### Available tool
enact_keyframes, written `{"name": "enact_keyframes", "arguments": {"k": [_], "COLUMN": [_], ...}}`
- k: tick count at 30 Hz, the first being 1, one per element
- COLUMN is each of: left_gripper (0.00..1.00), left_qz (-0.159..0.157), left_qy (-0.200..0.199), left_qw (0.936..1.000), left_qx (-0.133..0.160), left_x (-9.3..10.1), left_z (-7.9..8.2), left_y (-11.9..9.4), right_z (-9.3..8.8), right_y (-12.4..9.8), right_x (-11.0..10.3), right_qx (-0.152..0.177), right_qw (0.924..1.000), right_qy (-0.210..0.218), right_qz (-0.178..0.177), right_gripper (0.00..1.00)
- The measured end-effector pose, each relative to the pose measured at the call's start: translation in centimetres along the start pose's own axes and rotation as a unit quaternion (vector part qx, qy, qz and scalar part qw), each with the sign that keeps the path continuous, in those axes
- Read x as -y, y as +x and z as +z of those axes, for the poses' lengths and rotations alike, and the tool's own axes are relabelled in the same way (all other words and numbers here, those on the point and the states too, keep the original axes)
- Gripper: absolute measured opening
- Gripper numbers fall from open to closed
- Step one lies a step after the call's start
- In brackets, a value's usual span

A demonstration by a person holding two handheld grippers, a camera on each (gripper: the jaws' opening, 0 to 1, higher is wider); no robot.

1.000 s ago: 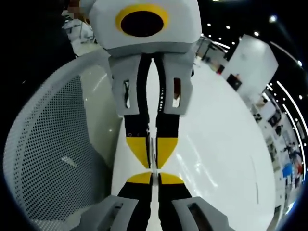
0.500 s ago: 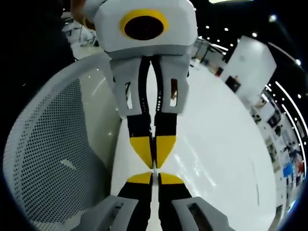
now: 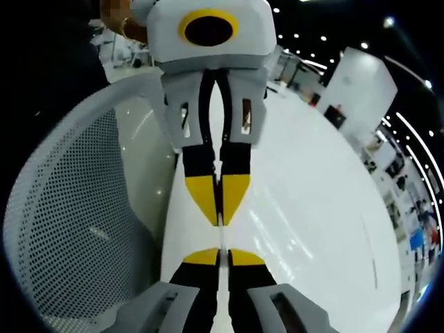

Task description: Open the resealable bag by pulling the two sides of the seal apart until the entire bag opening is separated and visibly accessible.

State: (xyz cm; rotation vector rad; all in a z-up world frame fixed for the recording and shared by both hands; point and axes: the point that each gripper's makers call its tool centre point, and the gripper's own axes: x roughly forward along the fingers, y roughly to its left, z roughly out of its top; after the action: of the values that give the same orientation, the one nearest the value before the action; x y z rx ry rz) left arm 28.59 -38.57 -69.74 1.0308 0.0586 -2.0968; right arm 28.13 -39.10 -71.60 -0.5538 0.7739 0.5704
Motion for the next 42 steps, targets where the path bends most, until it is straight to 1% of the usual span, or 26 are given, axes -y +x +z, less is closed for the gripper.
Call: {"name": "enact_keyframes", "arguments": {"k": [5,10,13,16,19,31,37,42], "left_gripper": [0.00,0.00,0.00,0.00,0.00,0.00,0.00,0.00], "left_qz": [-0.003,-0.004,-0.004,-0.003,-0.007,-0.002,-0.003,-0.003], "left_qy": [-0.002,-0.003,-0.007,-0.006,-0.020,-0.023,-0.025,-0.027], "left_qw": [1.0000,1.0000,1.0000,1.0000,0.9998,0.9997,0.9996,0.9996], "left_qx": [-0.002,-0.004,-0.002,-0.004,-0.001,-0.006,-0.009,-0.013], "left_x": [0.2,0.4,0.5,0.5,0.5,0.5,0.6,0.4], "left_z": [0.0,-0.2,-0.3,-0.3,-0.4,-1.0,-1.3,-1.5], "left_y": [-0.2,-0.4,-0.5,-0.6,-0.7,-1.2,-1.2,-1.2], "right_z": [-0.3,-1.2,-1.2,-1.5,-1.7,-2.4,-3.1,-4.0], "right_y": [-0.1,-0.1,-0.3,-0.3,-0.4,-0.4,-0.6,-0.9], "right_x": [0.0,-0.1,-0.1,-0.1,0.0,0.0,0.1,0.0], "right_qx": [-0.003,-0.016,-0.009,-0.013,-0.015,-0.020,-0.025,-0.035], "right_qw": [1.0000,0.9998,0.9999,0.9999,0.9999,0.9998,0.9996,0.9993], "right_qy": [0.000,-0.007,0.004,0.002,0.004,0.008,0.013,0.017], "right_qz": [0.003,0.003,0.003,0.002,0.002,0.001,-0.001,-0.001], "right_gripper": [0.00,0.00,0.00,0.00,0.00,0.00,0.00,0.00]}}
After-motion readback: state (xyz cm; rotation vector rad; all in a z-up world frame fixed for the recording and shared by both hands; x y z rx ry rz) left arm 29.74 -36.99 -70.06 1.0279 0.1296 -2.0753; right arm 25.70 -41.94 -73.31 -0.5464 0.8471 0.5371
